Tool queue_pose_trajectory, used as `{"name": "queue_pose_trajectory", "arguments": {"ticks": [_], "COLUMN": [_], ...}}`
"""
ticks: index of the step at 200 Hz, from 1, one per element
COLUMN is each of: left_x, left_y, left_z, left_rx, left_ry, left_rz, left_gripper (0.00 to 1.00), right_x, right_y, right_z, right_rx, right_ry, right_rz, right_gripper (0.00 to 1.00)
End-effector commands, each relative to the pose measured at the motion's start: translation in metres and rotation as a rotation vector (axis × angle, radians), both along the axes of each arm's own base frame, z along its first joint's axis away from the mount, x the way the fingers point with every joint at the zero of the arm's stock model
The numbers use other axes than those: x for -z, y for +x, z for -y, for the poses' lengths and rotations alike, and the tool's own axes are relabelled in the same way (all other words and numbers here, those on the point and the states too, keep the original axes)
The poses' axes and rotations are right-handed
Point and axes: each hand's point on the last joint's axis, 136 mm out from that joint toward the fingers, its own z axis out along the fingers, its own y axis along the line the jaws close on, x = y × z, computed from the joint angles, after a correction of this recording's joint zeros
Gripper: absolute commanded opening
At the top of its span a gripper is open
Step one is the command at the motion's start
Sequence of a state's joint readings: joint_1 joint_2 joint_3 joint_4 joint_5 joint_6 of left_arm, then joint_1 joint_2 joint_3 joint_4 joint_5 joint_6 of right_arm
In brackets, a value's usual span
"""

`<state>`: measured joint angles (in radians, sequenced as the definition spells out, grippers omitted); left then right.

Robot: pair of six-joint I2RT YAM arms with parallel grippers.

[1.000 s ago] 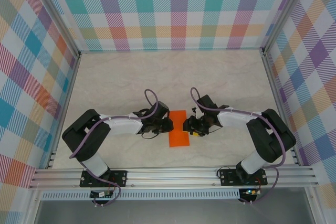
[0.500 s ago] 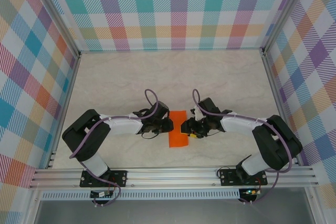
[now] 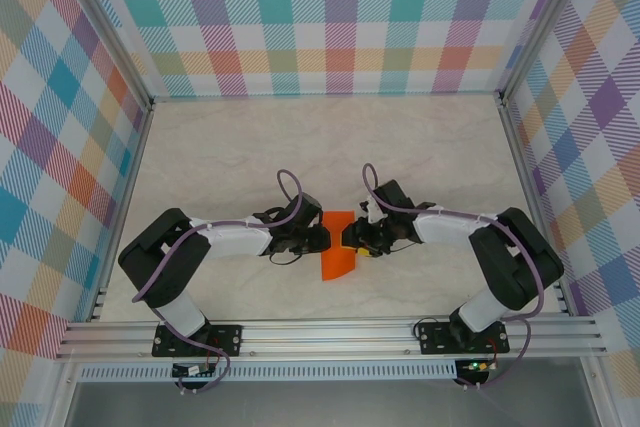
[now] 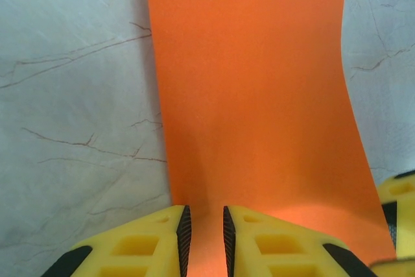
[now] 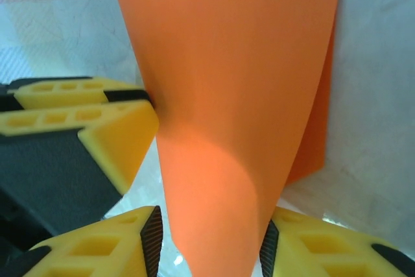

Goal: Fold a paper plane with a square sheet of paper (pick it up from the middle)
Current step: Third fold the triangle at the center of the table.

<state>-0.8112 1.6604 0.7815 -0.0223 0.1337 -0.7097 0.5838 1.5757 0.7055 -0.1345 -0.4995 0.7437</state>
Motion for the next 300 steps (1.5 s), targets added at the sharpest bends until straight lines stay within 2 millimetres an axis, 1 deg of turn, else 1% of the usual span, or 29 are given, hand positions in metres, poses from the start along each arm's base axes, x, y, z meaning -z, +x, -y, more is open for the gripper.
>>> {"name": "queue_pose_trajectory", "arguments": {"ticks": [1,31,55,74,104,113,127,143,147,159,181,196,212,257,266,278,293,300], "left_x": [0.002,-0.008,-0.023,-0.033,-0.047,-0.049,-0.05,-0.048,-0.043,-0.039,-0.032,-0.028,-0.026,-0.029,-0.028,-0.027,-0.027,-0.028], "left_y": [-0.012,-0.014,-0.022,-0.036,-0.063,-0.069,-0.082,-0.092,-0.096,-0.102,-0.105,-0.102,-0.1,-0.096,-0.095,-0.094,-0.092,-0.091], "left_z": [-0.007,-0.01,-0.013,-0.014,-0.007,-0.006,0.002,0.015,0.013,0.023,0.039,0.045,0.049,0.054,0.054,0.053,0.052,0.052], "left_rx": [0.043,0.065,0.116,0.183,0.302,0.325,0.399,0.475,0.502,0.552,0.592,0.587,0.568,0.526,0.524,0.518,0.504,0.492], "left_ry": [0.042,0.027,0.027,0.087,0.181,0.227,0.293,0.402,0.456,0.543,0.693,0.771,0.804,0.793,0.798,0.802,0.802,0.796], "left_rz": [-0.013,0.031,0.107,0.189,0.343,0.385,0.445,0.522,0.53,0.574,0.656,0.694,0.714,0.741,0.744,0.748,0.749,0.746], "left_gripper": [0.24,0.28,0.39,0.46,0.6,0.64,0.68,0.7,0.7,0.7,0.72,0.74,0.74,0.74,0.72,0.67,0.59,0.54], "right_x": [0.004,0.006,0.003,0.0,-0.002,-0.002,-0.002,-0.002,-0.002,-0.002,-0.004,-0.004,-0.005,-0.005,-0.005,-0.005,-0.005,-0.005], "right_y": [0.007,0.009,0.01,0.009,0.008,0.008,0.009,0.008,0.008,0.008,0.008,0.007,0.007,0.005,0.006,0.004,0.004,0.004], "right_z": [0.002,0.002,0.001,0.001,0.0,-0.001,-0.002,-0.002,-0.002,-0.002,-0.003,-0.004,-0.004,-0.004,-0.004,-0.004,-0.003,-0.003], "right_rx": [0.008,0.014,0.019,0.021,0.022,0.023,0.022,0.021,0.021,0.021,0.018,0.017,0.015,0.008,0.008,0.005,0.004,0.005], "right_ry": [-0.021,-0.021,-0.015,-0.005,0.006,0.009,0.014,0.015,0.016,0.016,0.025,0.029,0.031,0.031,0.034,0.033,0.033,0.03], "right_rz": [-0.01,-0.025,-0.024,-0.026,-0.035,-0.039,-0.04,-0.041,-0.041,-0.045,-0.046,-0.048,-0.047,-0.053,-0.052,-0.054,-0.052,-0.051], "right_gripper": [0.38,0.26,0.21,0.17,0.17,0.17,0.17,0.17,0.17,0.18,0.18,0.18,0.18,0.19,0.19,0.19,0.19,0.19]}}
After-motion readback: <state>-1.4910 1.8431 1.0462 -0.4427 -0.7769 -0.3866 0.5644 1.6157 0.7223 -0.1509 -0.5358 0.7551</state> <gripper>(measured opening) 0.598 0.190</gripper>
